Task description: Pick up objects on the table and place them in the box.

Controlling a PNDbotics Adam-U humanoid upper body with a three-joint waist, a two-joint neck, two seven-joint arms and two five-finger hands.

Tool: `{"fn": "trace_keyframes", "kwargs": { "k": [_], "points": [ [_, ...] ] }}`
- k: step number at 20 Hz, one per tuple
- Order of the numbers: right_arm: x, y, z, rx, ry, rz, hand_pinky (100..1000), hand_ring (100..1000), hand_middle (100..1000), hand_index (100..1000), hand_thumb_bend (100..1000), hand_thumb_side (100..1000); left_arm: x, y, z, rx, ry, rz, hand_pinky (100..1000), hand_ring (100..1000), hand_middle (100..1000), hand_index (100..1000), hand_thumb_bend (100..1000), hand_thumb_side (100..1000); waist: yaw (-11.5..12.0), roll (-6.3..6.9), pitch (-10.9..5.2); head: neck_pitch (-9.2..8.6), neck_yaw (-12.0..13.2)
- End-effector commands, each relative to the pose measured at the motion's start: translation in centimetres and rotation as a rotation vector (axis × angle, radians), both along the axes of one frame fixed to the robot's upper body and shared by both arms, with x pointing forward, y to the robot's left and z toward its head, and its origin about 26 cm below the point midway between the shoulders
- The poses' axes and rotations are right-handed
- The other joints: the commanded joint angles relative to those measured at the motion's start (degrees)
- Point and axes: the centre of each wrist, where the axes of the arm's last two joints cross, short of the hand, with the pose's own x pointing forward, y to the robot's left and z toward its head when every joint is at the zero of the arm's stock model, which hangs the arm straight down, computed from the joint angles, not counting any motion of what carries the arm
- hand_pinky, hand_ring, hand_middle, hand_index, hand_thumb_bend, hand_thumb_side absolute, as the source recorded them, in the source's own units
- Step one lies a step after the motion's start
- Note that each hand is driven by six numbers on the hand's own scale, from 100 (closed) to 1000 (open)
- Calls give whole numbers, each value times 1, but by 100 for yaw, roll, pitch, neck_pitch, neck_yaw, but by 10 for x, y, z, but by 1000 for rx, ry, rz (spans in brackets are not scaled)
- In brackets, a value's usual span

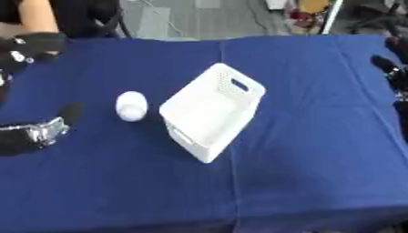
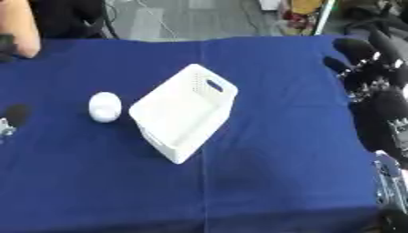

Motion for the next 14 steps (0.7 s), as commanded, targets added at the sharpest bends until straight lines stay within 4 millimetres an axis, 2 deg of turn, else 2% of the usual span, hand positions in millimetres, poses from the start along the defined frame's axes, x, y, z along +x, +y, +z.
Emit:
{"fn": "trace_keyframes", "kwargs": {
  "k": [1,10,14],
  "points": [
    [-2,-2,7,-20,-20,1,943,993,886,1000,183,584,-3,2,12,100,-14,-13,796,839,872,921,598,461,-2,17,-62,1,-78],
    [-2,-2,7,-21,-19,2,944,993,886,1000,185,586,-3,3,15,165,0,-18,795,834,872,922,576,480,-8,30,-73,1,-80],
    [-2,-2,7,-23,-17,2,944,993,887,1000,185,586,4,6,20,179,15,-25,794,834,871,922,578,490,-19,41,-80,1,-85]
  ]
}}
